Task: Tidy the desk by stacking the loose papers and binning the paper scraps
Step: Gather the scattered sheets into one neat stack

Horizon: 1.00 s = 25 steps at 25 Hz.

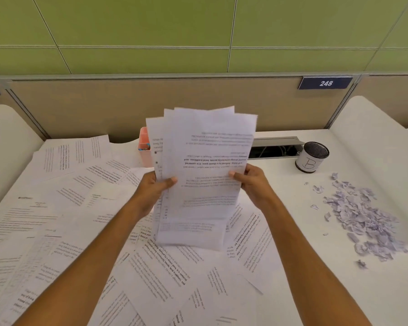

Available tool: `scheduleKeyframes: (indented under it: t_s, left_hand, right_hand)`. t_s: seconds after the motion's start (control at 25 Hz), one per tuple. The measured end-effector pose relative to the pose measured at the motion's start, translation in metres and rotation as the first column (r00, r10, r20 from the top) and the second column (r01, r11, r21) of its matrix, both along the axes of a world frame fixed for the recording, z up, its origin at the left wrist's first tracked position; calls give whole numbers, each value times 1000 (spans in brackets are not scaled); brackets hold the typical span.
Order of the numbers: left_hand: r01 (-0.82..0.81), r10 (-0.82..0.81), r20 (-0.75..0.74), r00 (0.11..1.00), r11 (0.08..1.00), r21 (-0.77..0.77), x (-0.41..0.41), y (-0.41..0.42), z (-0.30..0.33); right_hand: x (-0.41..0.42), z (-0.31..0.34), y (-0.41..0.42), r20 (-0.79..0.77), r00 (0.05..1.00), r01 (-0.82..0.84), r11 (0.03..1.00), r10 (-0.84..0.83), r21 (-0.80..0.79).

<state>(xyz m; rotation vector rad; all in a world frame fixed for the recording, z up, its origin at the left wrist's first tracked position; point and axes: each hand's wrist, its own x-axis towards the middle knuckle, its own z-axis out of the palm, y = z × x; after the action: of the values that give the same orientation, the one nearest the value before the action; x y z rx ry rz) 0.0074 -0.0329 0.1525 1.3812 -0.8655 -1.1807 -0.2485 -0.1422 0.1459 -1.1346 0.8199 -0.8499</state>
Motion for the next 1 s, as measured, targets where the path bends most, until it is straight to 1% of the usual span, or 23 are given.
scheduleKeyframes:
  t_s: [0.12,0.24,0.32,0.44,0.6,0.68,0.72,0.8,0.92,1.0]
  left_hand:
    - [-39,42,22,999,992,-116,0,1,22]
    - [-72,81,48,996,985,-159,-2,5,27]
    - [-84,92,52,994,987,-138,-4,8,23]
    - [-144,150,38,988,981,-128,-3,12,19]
    - [-188,192,7,981,969,-157,0,16,19]
    - [-199,201,12,980,975,-98,-1,19,12]
    - [-203,203,6,979,977,-60,-3,21,6]
    - [-218,218,-16,976,976,-1,-7,25,-4]
    - [-243,243,-19,970,970,-20,-11,29,-6]
    - [-256,256,-7,967,966,-29,-13,32,-6]
  right_hand:
    - [5,26,13,126,990,75,988,-58,-134]
    - [11,27,26,109,993,77,972,-53,-222]
    - [16,19,34,73,996,74,974,-60,-214]
    - [23,14,43,23,996,90,977,-88,-192]
    - [26,13,47,39,994,108,972,-102,-207]
    - [26,2,48,13,998,64,979,-62,-195]
    - [27,-3,49,-27,999,41,983,-46,-177]
    - [28,-9,51,-75,996,38,988,-49,-149]
    - [27,-7,52,-48,994,91,987,-98,-132]
    - [24,-7,50,-21,995,92,987,-95,-134]
